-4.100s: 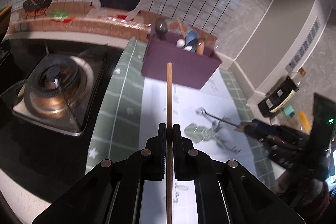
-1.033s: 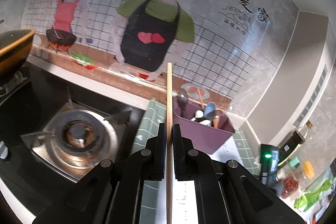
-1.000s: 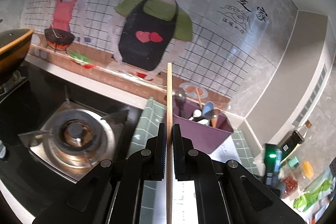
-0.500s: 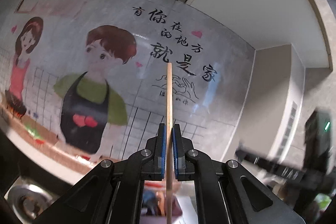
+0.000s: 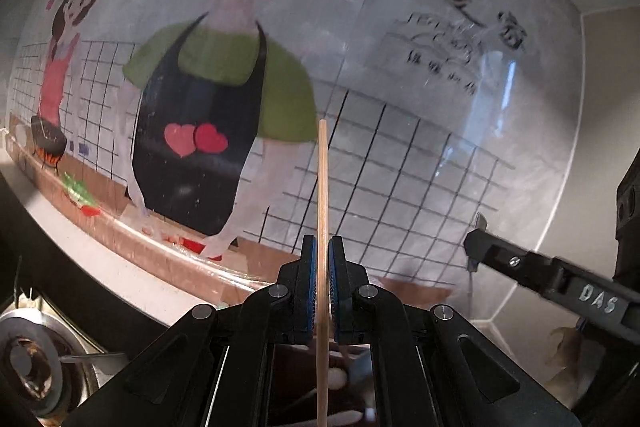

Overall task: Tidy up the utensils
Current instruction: 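Lower the chopstick and spatula into the purple holder and open both grippers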

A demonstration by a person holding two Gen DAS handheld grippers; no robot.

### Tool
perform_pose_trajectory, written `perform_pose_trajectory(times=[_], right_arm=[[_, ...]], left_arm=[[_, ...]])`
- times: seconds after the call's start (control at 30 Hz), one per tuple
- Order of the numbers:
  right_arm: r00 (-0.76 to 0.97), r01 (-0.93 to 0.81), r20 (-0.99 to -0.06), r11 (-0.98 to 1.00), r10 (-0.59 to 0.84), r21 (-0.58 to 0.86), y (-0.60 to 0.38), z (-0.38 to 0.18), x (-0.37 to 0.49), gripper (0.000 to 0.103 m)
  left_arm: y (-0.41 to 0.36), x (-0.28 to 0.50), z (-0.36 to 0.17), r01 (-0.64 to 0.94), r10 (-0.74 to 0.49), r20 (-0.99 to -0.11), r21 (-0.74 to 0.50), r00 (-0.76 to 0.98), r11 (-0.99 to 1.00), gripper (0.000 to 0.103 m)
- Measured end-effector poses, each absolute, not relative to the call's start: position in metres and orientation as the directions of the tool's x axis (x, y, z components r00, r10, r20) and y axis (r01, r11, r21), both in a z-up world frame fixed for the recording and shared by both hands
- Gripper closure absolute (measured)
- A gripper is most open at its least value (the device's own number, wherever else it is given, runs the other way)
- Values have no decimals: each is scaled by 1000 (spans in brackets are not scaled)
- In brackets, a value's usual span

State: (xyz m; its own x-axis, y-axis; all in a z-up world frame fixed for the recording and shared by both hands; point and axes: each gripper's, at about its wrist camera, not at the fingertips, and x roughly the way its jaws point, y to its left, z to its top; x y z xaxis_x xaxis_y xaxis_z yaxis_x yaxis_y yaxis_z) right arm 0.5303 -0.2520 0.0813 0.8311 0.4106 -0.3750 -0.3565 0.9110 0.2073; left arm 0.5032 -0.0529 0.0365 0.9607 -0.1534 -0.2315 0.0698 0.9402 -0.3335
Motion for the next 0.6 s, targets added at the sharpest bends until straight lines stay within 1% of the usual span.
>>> perform_pose_trajectory(times=[0.13,0.33,0.4,0.43,0.47,0.5,0.53,0.57,0.6], right_arm=[[837,-343,-383,921,390,186,-249,69,545,73],[841,-328,-406,934,358,144,-248,51,538,73],[830,-330,-428,933,358,140,-250,45,534,72],[801,-348,-464,925,378,153,-250,37,534,71],[783,-356,-485,920,389,164,-254,33,533,68],[759,-360,-513,915,401,183,-256,26,531,64],[753,-356,-523,916,400,187,-259,23,529,63],[754,-351,-526,918,394,185,-261,21,526,63],[756,-337,-533,924,380,181,-264,20,522,63]], left_arm=[[-56,514,31,69,-146,-226,-317,963,946,97],[-62,520,10,74,-149,-238,-296,960,952,97],[-65,517,-3,72,-146,-250,-284,957,956,95],[-66,515,-6,75,-152,-259,-285,954,956,95],[-66,512,-11,84,-167,-276,-291,946,953,91],[-66,508,-15,85,-174,-294,-293,940,953,81],[-66,504,-17,81,-175,-306,-296,936,952,75],[-65,500,-19,77,-175,-313,-301,934,950,65],[-63,494,-20,72,-175,-323,-308,930,949,63]])
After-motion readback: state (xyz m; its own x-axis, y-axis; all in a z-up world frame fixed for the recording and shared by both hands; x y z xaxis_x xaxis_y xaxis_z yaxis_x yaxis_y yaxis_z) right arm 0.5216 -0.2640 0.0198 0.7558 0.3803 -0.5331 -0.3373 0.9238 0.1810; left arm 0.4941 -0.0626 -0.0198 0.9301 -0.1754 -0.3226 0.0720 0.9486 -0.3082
